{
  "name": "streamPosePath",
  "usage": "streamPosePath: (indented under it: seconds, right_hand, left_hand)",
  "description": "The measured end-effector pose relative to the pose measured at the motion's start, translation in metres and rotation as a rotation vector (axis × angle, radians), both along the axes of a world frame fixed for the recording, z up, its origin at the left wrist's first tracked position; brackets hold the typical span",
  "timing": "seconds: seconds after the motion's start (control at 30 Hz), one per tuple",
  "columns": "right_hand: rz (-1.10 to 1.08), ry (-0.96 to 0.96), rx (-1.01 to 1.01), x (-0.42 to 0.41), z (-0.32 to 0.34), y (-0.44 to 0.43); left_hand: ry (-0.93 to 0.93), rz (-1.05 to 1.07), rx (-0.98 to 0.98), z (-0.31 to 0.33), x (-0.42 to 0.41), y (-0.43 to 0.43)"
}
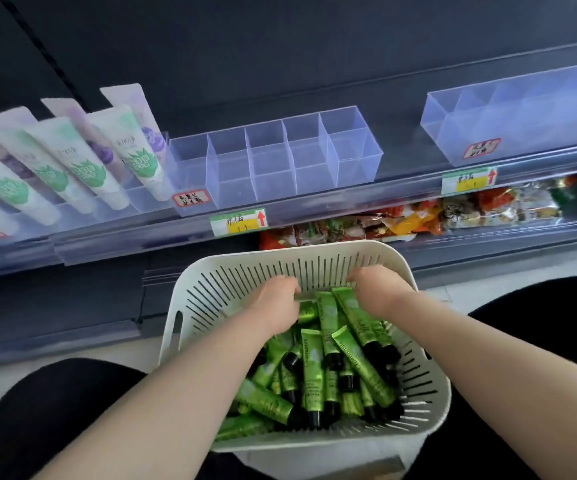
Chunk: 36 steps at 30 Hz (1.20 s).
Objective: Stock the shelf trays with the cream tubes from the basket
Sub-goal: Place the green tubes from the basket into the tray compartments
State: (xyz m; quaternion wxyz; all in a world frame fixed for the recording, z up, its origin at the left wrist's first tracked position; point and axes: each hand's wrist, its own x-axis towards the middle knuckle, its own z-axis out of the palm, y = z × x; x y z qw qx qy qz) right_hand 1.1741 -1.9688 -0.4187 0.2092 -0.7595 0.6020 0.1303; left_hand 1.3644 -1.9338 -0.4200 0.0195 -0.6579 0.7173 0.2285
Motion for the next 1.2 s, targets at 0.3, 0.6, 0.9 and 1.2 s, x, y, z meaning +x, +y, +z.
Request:
streamPosePath:
  seconds: [0.3,0.6,0.9,1.2]
  right_hand:
    - [-0.243,-0.054,0.066,0.018,-0.047,0.039]
    - [-0.125,-0.04,0.117,0.018,-0.026,0.022]
    - [-0.004,-0.224,-0.032,-0.015,0.033,0.001]
    - [-0.022,-0.444,-0.185,-0.027,0.024,0.0]
  left_hand:
    - [-0.003,0.009,0.011,-0.003,0.018,0.035]
    - [0.031,0.084,0.088,-0.015,0.013,0.027]
    - [0.121,0.23,0.114,-0.044,-0.042,0.016]
    - [-0.02,0.294,0.107,-0.053,-0.063,-0.002]
